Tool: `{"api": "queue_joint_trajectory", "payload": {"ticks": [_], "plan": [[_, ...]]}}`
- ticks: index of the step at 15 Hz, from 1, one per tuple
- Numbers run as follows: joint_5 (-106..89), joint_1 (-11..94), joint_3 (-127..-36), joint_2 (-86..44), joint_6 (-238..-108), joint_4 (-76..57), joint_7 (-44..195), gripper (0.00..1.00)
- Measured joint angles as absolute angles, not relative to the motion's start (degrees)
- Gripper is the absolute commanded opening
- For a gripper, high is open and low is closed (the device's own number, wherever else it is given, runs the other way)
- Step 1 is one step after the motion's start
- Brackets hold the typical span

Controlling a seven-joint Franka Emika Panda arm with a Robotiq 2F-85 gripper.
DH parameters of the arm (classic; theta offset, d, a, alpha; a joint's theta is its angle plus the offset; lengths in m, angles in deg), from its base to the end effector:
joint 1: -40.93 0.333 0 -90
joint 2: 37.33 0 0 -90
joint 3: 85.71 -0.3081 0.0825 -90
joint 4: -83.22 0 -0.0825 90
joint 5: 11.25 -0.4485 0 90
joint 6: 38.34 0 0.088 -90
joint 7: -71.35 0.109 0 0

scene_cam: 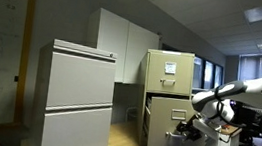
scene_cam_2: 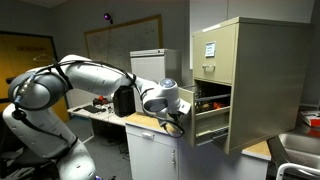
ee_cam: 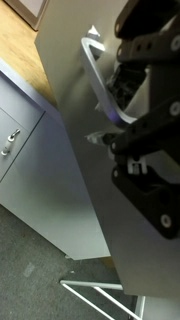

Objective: Open the bottom drawer of the cabinet to the right.

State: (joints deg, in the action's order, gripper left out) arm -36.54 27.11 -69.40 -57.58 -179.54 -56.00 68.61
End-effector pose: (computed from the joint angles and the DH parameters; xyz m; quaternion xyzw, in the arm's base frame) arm 0.4556 -0.2653 0.4305 -0.8898 0.3638 -0.2265 0.1568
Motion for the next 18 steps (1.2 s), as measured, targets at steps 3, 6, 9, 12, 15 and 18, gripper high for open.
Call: {"api": "queue_joint_trajectory", "payload": {"ticks": [3, 6, 9, 12, 15, 18], "plan": [[-36.3, 27.47, -69.06, -58.0, -179.61, -56.36, 68.68, 0.54], [-35.06, 27.57, -68.82, -58.53, -179.71, -56.7, 68.55, 0.72], [-32.35, 27.55, -68.52, -59.42, -180.52, -57.84, 68.53, 0.93], [-29.5, 27.46, -68.31, -61.11, -181.79, -59.81, 68.38, 1.0], [-27.39, 27.29, -68.11, -63.63, -182.67, -62.29, 67.77, 1.0], [-26.81, 27.27, -68.05, -66.42, -182.62, -64.6, 67.87, 1.0]]}}
